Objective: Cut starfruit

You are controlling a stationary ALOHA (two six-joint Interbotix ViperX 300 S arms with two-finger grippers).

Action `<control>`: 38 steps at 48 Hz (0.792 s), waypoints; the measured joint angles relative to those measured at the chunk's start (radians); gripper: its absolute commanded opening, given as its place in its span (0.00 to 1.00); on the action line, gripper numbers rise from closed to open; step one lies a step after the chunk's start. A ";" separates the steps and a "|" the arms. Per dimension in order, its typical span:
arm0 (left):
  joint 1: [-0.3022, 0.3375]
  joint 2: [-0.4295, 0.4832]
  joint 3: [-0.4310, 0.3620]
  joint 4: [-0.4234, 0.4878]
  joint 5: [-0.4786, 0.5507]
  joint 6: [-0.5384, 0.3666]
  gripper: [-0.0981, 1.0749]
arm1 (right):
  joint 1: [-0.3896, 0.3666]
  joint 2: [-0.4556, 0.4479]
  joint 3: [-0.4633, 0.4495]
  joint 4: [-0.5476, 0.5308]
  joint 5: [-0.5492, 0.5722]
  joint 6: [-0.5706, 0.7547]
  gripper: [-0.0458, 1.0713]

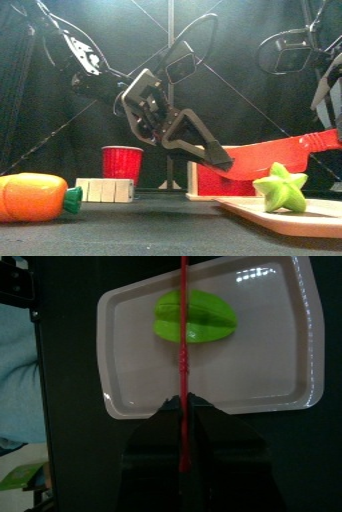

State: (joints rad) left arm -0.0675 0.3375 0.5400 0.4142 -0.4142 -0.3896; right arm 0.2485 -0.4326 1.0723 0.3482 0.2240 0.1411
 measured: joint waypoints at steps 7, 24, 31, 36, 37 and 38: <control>0.002 0.008 -0.009 0.000 0.000 0.000 0.27 | 0.002 0.006 0.005 0.012 0.000 0.000 0.36; 0.002 0.014 -0.009 0.000 0.002 0.000 0.27 | 0.005 0.037 0.005 0.023 -0.015 0.000 0.36; 0.000 0.018 -0.011 0.000 0.000 0.000 0.27 | 0.006 0.051 0.005 0.026 -0.018 0.000 0.36; 0.000 0.018 -0.011 0.000 0.000 0.002 0.27 | 0.008 0.058 0.005 0.029 -0.023 0.000 0.36; 0.000 0.020 -0.011 0.000 0.002 0.000 0.27 | 0.008 0.060 0.005 0.029 -0.025 0.000 0.36; 0.000 0.018 -0.011 0.000 0.000 0.000 0.27 | 0.009 0.061 0.005 0.029 -0.026 -0.002 0.36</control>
State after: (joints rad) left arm -0.0675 0.3559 0.5292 0.4142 -0.4142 -0.3896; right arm 0.2577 -0.3712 1.0769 0.3774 0.1979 0.1396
